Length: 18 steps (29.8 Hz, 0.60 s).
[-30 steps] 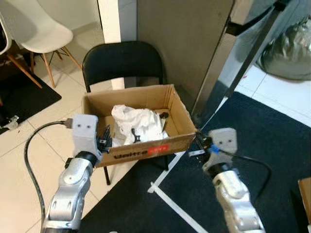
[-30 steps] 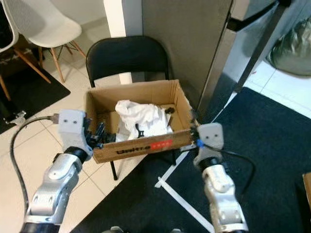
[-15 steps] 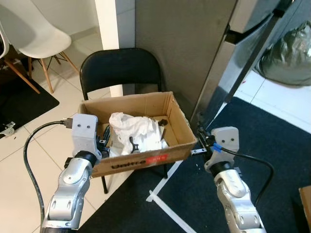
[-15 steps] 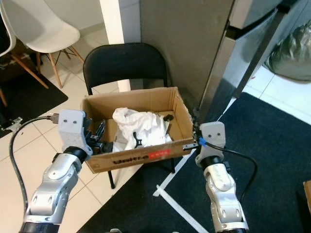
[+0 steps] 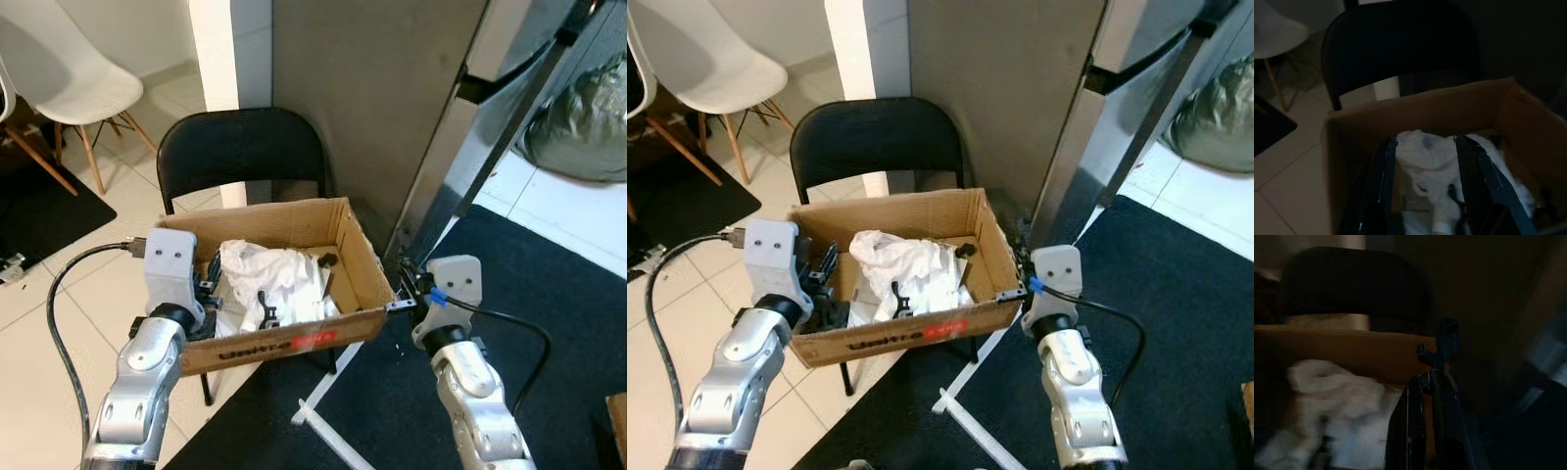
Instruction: Picking trash to rubbish bin
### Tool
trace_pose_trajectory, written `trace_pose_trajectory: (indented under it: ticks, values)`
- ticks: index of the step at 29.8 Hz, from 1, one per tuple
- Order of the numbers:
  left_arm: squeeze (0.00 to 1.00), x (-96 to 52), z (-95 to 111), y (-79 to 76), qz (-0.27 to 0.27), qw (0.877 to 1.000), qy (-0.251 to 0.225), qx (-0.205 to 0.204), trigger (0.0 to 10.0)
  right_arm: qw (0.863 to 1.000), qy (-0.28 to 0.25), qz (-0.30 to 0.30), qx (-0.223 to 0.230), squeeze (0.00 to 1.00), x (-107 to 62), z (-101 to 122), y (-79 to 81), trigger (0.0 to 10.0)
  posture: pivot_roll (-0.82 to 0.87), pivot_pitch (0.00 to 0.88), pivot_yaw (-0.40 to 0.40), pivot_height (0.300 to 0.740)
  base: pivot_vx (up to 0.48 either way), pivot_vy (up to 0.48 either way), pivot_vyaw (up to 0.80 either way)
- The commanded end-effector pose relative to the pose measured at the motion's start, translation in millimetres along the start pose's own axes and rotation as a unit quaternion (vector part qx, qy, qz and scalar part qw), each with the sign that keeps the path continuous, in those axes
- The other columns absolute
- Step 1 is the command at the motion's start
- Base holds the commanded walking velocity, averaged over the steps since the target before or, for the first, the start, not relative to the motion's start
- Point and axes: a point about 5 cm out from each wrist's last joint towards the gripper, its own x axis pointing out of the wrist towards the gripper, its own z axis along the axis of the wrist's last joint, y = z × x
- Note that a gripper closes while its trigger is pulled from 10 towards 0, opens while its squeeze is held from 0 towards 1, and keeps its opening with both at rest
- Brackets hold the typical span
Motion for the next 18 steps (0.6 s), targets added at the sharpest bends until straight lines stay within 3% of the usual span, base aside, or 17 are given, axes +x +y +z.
trace_pose_trajectory:
  ticks: [1,18]
  values:
    - [0.04,-1.4,-3.7,1.5,0.003,1.0,0.008,0.005,10.0,1.0,0.01,-0.003,-0.003,0.0,-3.0,-5.0,-2.9,10.0,0.01,0.15,-0.034,0.74,0.262,0.0,0.0]
    - [0.04,-1.3,-3.3,1.3,0.004,1.0,0.007,0.005,10.0,1.0,0.007,0.004,-0.006,0.0,0.5,-4.4,-1.2,10.0,0.01,0.148,-0.037,0.74,0.262,0.0,0.0]
